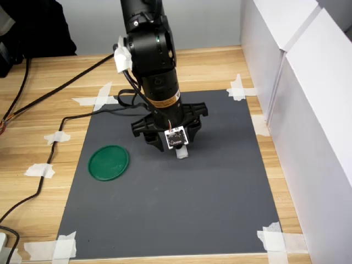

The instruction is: Grasp a white terminal and put it on the green lid.

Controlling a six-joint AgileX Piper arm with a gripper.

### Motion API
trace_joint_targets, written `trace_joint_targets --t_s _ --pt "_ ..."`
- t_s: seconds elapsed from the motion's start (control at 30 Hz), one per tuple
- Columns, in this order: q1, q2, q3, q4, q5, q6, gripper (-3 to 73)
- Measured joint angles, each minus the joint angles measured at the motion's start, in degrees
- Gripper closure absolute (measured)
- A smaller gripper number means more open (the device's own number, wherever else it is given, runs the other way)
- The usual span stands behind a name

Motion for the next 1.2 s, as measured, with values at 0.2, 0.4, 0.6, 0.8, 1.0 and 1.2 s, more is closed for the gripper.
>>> trace_joint_targets --t_s 0.2,0.4,0.6,0.8,1.0,1.2 --pt "0.00 0.79 0.00 0.00 -1.15 -0.06 -0.7" --pt "0.00 2.57 -0.16 0.00 -2.02 -0.23 -0.7" --pt "0.00 3.91 -0.17 0.00 -2.36 -0.39 -0.7" --pt "0.00 3.97 -0.17 0.99 -2.43 -1.43 3.2" --pt "0.00 3.97 -0.17 2.19 -2.43 -2.36 25.5" --pt "0.00 3.97 -0.22 2.19 -2.43 -0.88 42.9"
